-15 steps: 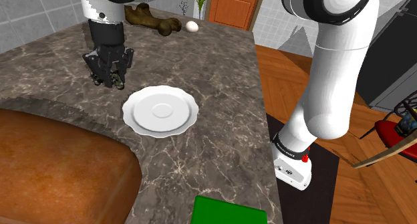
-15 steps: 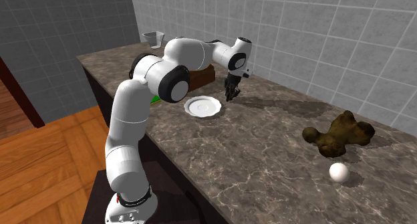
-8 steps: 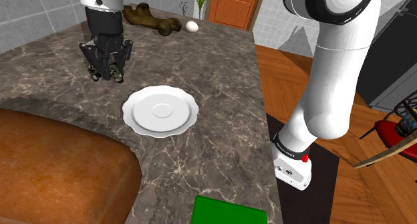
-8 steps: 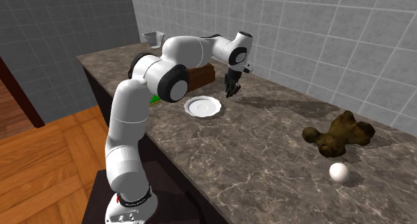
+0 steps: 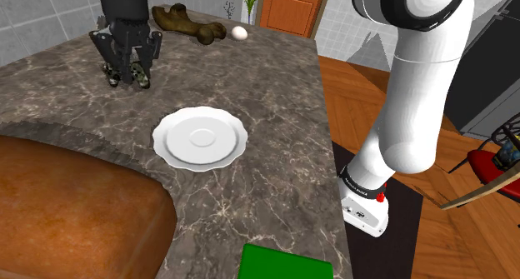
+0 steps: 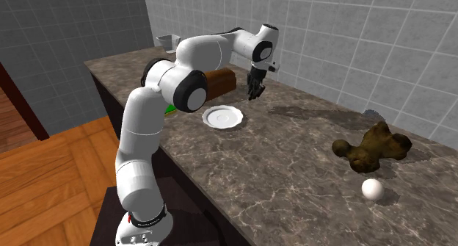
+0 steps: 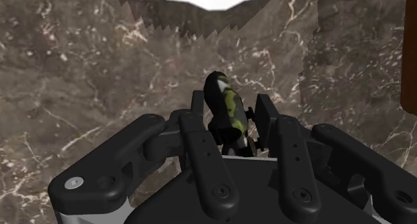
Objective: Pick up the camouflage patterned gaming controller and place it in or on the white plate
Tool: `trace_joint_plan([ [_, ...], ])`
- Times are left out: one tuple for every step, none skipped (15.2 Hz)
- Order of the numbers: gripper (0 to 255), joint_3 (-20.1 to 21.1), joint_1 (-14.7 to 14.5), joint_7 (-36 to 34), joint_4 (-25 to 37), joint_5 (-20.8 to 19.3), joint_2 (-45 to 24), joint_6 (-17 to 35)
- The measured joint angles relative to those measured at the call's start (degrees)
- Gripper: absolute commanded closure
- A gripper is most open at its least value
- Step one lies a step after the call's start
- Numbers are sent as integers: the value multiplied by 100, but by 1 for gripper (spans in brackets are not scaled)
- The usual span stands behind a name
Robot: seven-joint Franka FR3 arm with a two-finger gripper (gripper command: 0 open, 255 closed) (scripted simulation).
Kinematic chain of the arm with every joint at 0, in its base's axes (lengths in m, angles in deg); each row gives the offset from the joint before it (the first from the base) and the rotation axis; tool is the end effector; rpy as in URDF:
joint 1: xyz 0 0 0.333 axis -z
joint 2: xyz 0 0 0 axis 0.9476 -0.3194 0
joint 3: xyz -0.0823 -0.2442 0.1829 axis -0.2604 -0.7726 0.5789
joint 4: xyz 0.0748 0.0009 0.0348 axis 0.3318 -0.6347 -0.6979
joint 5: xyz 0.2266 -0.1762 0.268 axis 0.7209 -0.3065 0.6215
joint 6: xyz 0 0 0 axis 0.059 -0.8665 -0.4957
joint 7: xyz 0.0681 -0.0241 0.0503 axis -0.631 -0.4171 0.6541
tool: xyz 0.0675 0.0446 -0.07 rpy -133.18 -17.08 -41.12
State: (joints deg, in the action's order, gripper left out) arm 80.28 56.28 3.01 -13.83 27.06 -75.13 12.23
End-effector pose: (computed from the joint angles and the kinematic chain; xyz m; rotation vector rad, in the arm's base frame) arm 0.5490 0.3660 0.5170 -2.9701 -0.3036 0.1645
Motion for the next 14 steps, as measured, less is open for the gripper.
trace_joint_plan([
  [255, 1, -5, -11, 89, -3, -5, -84],
  [255, 1, -4, -13, 158, -5, -9, -149],
  [255, 2, -11, -26, 234, -9, -18, -215],
  [255, 12, 26, -7, 43, 41, 134, -173],
  [255, 26, 75, 21, -270, 119, 360, -77],
  [255, 47, 105, 28, -563, 199, 594, -6],
  [255, 66, 132, 37, -827, 282, 830, 36],
  [255, 85, 149, 46, -1113, 365, 1052, 117],
  [255, 97, 172, 71, -1409, 453, 1286, 190],
  [255, 107, 194, 104, -1724, 558, 1555, 249],
  [255, 102, 221, 159, -2025, 662, 1826, 293],
  [255, 109, 221, 171, -2238, 744, 2032, 314],
  [255, 117, 213, 189, -2528, 842, 2283, 371],
  [255, 111, 212, 216, -2723, 925, 2498, 360],
])
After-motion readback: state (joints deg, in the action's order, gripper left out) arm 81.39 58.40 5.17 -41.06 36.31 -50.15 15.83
